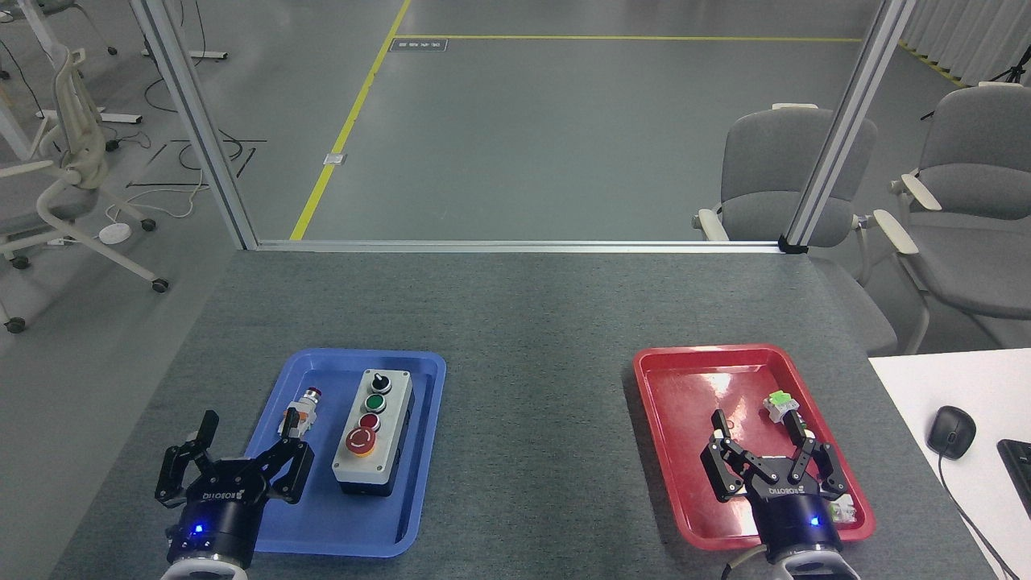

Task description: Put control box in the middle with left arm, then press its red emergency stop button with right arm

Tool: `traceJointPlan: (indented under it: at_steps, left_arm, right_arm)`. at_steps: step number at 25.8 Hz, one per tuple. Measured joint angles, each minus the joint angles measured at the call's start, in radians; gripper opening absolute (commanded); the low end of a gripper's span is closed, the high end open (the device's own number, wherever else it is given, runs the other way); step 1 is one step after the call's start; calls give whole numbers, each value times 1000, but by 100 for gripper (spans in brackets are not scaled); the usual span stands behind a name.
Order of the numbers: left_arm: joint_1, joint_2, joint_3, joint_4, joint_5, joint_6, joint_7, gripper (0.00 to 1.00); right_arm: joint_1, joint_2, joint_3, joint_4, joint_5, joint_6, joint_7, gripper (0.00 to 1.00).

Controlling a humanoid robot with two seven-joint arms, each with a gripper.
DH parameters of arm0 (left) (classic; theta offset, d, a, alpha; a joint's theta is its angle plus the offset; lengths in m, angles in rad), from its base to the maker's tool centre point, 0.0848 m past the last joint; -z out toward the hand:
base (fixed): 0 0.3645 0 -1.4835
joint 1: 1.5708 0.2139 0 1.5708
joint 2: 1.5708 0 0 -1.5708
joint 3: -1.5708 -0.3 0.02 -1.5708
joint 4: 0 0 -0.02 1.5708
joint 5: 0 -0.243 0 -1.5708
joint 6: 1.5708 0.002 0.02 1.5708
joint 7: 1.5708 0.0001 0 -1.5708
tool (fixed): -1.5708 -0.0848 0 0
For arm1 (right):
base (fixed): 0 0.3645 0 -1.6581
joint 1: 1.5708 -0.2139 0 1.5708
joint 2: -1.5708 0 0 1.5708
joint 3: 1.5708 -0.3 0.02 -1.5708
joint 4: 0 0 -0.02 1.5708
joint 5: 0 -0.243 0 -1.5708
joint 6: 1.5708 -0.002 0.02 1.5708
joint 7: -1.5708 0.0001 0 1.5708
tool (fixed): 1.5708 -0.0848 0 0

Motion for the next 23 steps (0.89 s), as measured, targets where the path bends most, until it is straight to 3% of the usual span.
traceJointPlan:
  at_steps: [5, 12, 23]
  left_arm:
    - [0, 0, 0, 0, 0, 0, 0, 99]
    - [0, 2, -2, -6, -2, -5, 0, 99]
    - [7, 3, -7, -27, -5, -23, 1, 99]
  right_arm:
    - [29, 2, 3, -1, 11, 20, -5, 98]
    - [32, 50, 0, -5, 79, 28, -6, 99]
    - [-7, 53, -1, 5, 81, 6, 7, 99]
